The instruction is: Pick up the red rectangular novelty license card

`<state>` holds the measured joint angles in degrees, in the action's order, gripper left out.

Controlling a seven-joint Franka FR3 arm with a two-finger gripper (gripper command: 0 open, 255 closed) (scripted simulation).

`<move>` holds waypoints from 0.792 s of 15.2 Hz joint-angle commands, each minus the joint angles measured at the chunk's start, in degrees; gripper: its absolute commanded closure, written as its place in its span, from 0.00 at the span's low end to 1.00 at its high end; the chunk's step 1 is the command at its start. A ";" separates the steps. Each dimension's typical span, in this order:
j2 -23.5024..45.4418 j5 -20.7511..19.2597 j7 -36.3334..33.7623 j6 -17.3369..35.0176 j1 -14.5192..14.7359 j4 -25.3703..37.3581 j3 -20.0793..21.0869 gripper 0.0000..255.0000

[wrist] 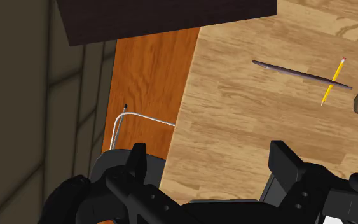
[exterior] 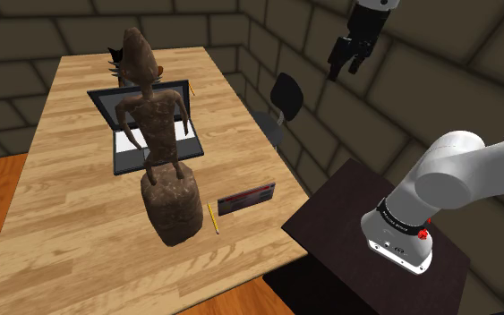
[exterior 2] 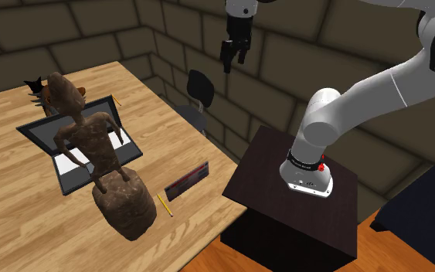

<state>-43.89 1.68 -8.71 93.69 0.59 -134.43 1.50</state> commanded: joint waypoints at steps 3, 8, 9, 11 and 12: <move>1.70 0.25 3.14 3.81 1.77 -1.95 0.11 0.00; 6.74 0.99 10.97 13.24 6.21 -5.99 0.54 0.00; 7.87 1.17 12.54 15.10 7.09 -6.65 0.66 0.00; 10.25 1.51 15.67 18.81 8.87 -7.86 0.92 0.00; 11.48 1.70 17.23 20.64 9.76 -8.41 1.06 0.00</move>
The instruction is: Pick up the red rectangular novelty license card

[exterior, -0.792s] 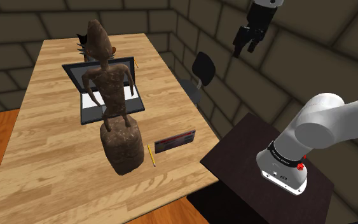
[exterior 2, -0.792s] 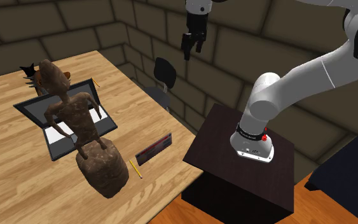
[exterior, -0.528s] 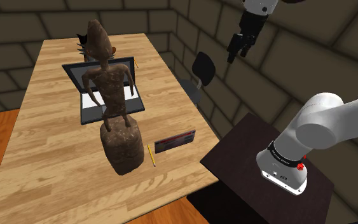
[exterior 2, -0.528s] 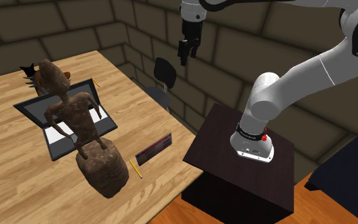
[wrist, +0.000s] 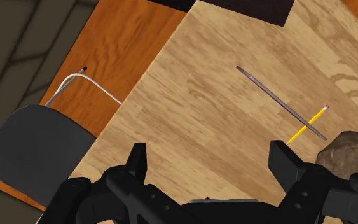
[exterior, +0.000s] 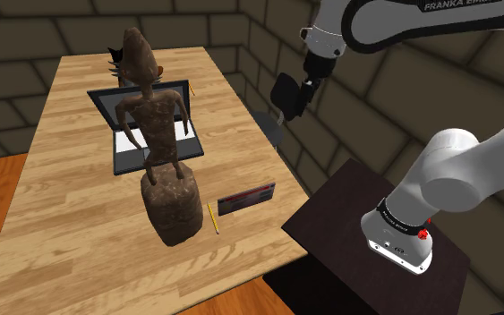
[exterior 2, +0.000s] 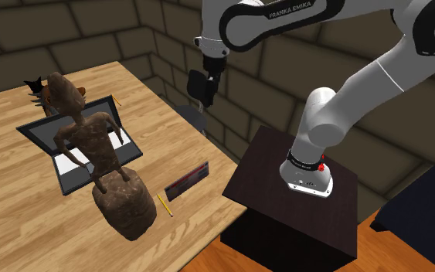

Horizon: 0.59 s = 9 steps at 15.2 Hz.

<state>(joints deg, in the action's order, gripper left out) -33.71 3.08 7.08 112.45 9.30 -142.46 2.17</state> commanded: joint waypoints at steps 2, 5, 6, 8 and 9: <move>3.88 0.69 4.58 5.53 2.82 -1.35 0.71 0.00; 7.94 1.30 9.31 10.90 5.45 -2.53 1.27 0.00; 9.34 1.52 10.89 12.67 6.31 -2.85 1.49 0.00; 12.21 1.95 14.05 16.16 8.00 -3.41 1.96 0.00; 13.66 2.17 15.64 17.89 8.84 -3.64 2.22 0.00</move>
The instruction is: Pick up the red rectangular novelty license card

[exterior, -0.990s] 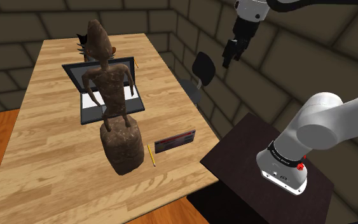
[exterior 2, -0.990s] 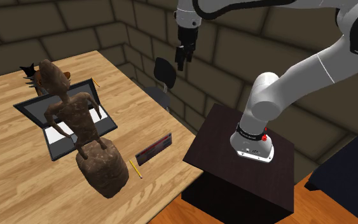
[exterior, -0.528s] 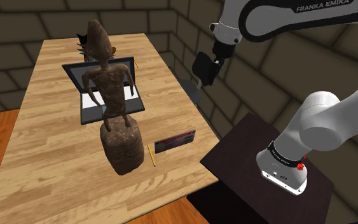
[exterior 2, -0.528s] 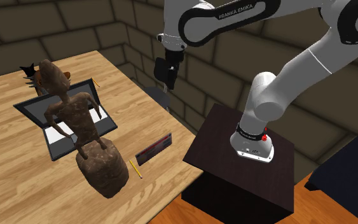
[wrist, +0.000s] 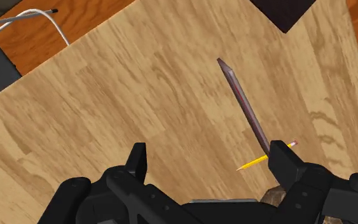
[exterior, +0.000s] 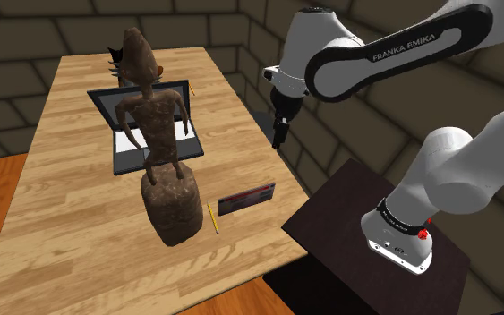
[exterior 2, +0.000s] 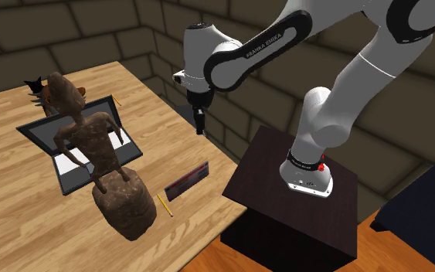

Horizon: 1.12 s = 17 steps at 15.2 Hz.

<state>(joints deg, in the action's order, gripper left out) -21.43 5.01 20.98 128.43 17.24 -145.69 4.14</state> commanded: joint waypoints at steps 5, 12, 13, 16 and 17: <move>8.90 1.31 9.67 10.33 4.90 -1.18 1.77 0.00; 18.78 2.18 18.82 20.63 8.94 -1.53 4.23 0.00; 19.52 2.15 18.84 21.51 8.94 -1.67 4.26 0.00; 21.82 2.04 18.87 24.14 8.95 -2.00 4.30 0.00; 22.61 1.99 18.87 25.01 8.95 -2.09 4.30 0.00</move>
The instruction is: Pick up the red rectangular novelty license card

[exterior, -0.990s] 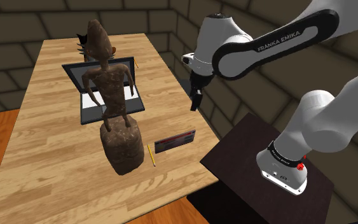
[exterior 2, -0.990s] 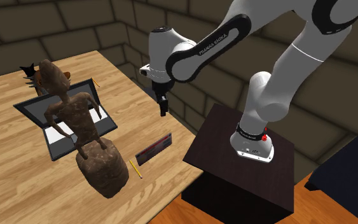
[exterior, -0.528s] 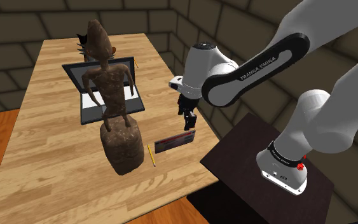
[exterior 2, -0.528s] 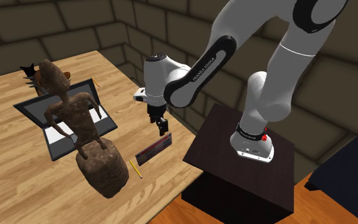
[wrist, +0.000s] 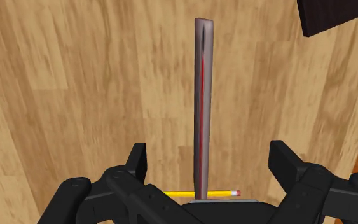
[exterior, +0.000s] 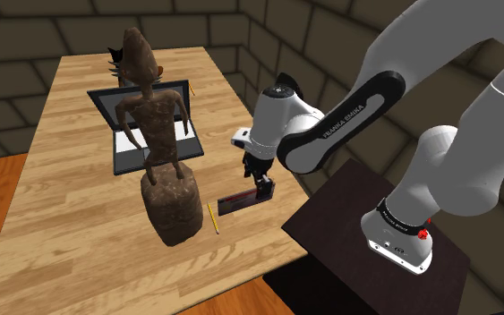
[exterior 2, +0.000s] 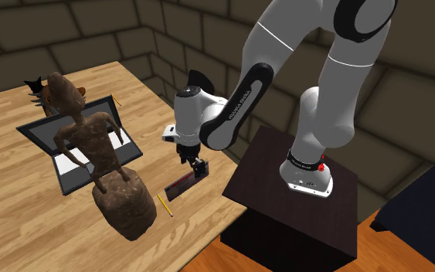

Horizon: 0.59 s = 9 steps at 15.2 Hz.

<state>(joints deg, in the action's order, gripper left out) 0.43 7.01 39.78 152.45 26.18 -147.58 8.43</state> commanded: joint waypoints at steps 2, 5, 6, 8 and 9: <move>2.03 -0.09 0.08 2.36 0.02 -0.30 0.01 0.00; 1.99 -0.07 0.15 2.38 0.00 -0.37 -0.01 1.00; 1.96 -0.06 0.16 2.39 0.00 -0.40 -0.01 1.00; 1.96 -0.05 0.17 2.38 -0.01 -0.39 -0.01 1.00; 1.96 -0.05 0.17 2.38 -0.01 -0.39 -0.01 1.00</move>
<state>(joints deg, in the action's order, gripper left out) 2.37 6.95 39.94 154.82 26.17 -147.97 8.41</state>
